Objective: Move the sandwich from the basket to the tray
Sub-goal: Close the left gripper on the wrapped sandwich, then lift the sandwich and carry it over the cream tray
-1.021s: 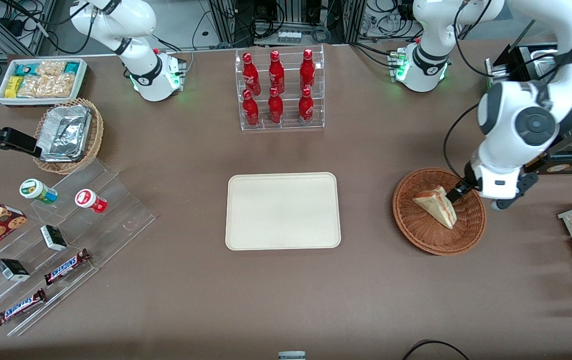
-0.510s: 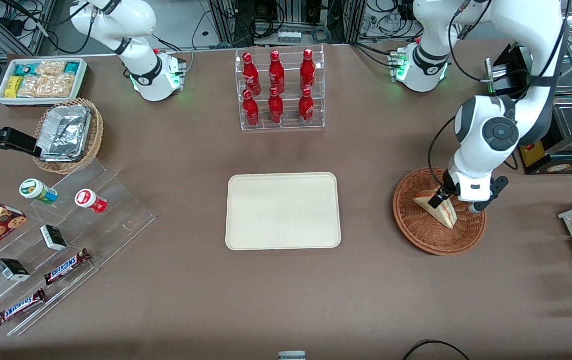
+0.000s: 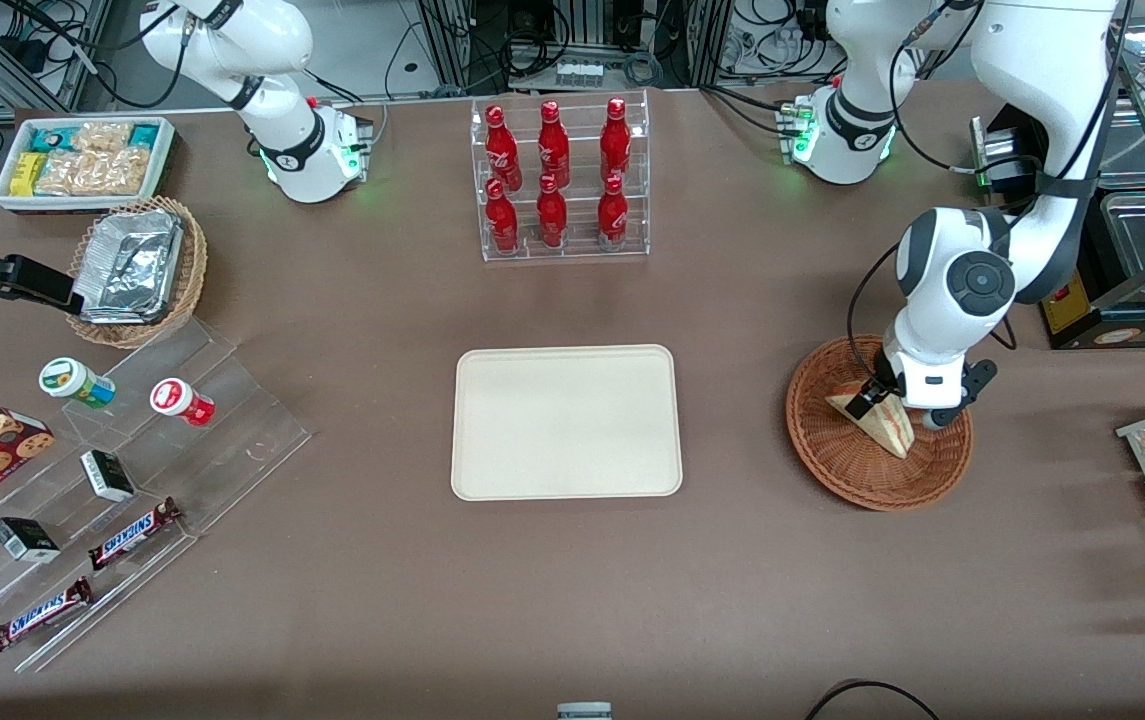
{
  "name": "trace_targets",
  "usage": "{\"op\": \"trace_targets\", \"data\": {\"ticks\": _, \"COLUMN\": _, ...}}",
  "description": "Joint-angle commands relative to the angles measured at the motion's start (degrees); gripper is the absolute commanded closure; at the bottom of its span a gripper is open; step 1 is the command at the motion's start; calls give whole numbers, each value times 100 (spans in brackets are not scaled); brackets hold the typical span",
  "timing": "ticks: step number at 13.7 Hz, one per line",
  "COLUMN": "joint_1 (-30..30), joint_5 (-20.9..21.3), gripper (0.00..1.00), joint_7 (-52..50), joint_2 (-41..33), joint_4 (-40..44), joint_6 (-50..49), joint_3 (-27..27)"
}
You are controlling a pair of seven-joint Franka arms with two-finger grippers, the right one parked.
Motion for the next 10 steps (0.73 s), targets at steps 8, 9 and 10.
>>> {"op": "trace_targets", "data": {"ticks": 8, "joint_1": -76, "joint_5": 467, "gripper": 100, "joint_7": -53, "joint_2": -582, "joint_4": 617, "joint_6": -1506, "joint_3": -33}}
{"op": "trace_targets", "data": {"ticks": 9, "joint_1": -172, "joint_5": 486, "gripper": 100, "joint_7": -52, "joint_2": -653, "joint_4": 933, "joint_6": -2078, "joint_3": -147}}
{"op": "trace_targets", "data": {"ticks": 10, "joint_1": -260, "joint_5": 477, "gripper": 100, "joint_7": -70, "joint_2": -662, "joint_4": 1284, "joint_6": -2554, "joint_3": -313}}
